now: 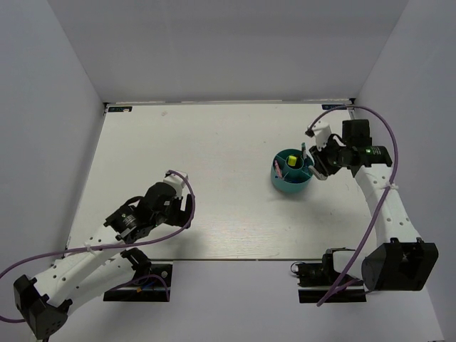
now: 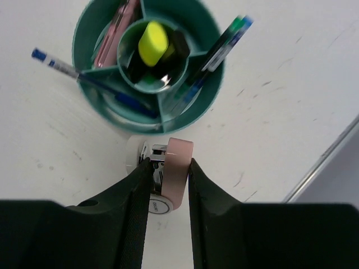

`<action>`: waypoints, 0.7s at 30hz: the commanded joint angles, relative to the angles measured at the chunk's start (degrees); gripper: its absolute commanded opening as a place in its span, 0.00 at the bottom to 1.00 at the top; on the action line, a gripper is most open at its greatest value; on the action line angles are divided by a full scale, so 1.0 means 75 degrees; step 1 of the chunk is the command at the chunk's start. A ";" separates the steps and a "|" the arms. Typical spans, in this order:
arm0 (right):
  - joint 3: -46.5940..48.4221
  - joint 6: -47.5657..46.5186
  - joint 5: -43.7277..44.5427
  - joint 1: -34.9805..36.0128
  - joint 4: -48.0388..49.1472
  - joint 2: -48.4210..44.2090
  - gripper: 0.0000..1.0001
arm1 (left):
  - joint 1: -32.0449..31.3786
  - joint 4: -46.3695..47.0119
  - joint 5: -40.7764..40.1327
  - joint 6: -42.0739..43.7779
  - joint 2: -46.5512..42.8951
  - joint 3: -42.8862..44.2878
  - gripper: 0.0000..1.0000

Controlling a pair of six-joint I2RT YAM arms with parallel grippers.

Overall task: Sort the stationery into containers
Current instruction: Place the stapler in the storage box.

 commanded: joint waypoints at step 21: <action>0.0735 0.3009 -0.1698 0.0648 0.5004 0.1234 0.09 | 0.0047 0.0229 0.0026 0.0325 0.0149 -0.0013 0.93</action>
